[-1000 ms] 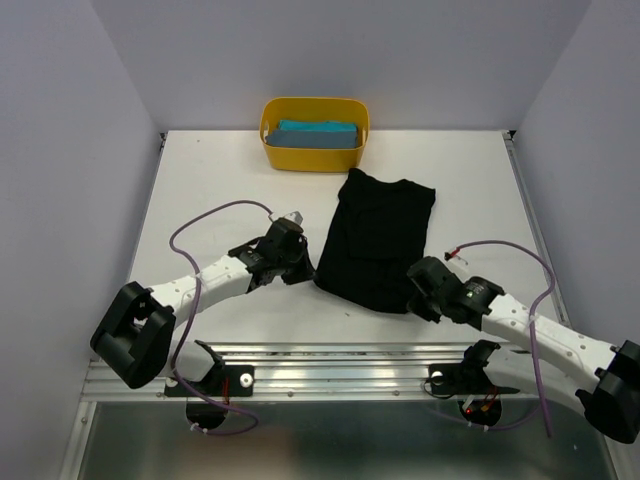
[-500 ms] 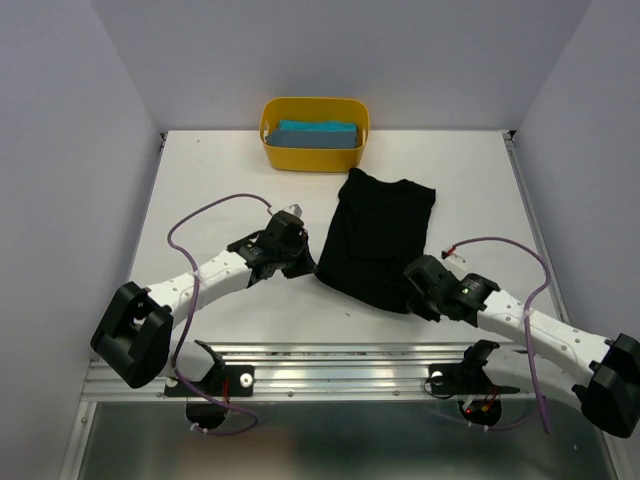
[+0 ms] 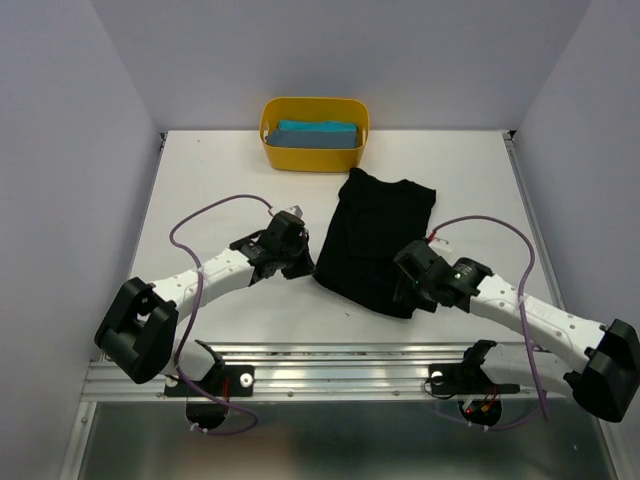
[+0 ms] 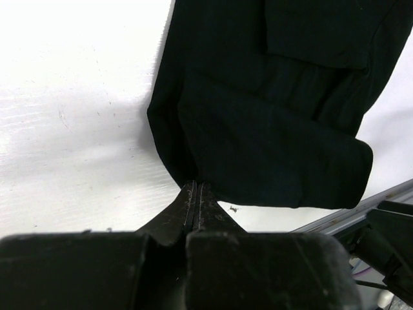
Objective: Roll the t-shirts
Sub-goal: Roll the T-shirt to the center of the board.
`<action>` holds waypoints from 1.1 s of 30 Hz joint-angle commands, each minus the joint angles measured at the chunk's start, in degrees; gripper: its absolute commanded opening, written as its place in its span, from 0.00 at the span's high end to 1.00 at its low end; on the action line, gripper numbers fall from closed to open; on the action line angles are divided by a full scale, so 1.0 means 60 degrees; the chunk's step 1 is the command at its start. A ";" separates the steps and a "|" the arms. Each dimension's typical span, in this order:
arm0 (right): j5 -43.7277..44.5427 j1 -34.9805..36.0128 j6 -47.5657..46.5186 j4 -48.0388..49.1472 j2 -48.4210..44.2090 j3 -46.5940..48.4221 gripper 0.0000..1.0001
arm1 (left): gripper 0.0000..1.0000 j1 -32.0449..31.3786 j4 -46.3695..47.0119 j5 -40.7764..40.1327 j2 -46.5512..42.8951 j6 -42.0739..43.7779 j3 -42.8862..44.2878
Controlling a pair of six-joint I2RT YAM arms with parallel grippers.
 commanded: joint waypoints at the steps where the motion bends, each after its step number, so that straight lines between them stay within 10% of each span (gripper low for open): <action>1: 0.0733 0.0057 -0.0097 -0.0498 -0.0273 0.0837 0.46 | 1.00 0.0048 0.0014 -0.0110 -0.0247 0.0055 0.0157; 12: 0.1554 0.0057 -0.0023 0.0510 0.0839 0.0766 0.83 | 1.00 0.0063 -0.0044 -0.0242 -0.0569 -0.0048 -0.0078; 26: 0.0501 -0.0031 -0.0506 0.2505 0.3520 -0.0437 0.78 | 1.00 0.0077 -0.0001 -0.0330 -0.0906 -0.0092 -0.0297; 33: 0.1011 -0.0031 -0.0434 0.1834 0.1560 -0.0232 0.75 | 1.00 0.0077 -0.0366 -0.0506 -0.0731 -0.0019 0.0082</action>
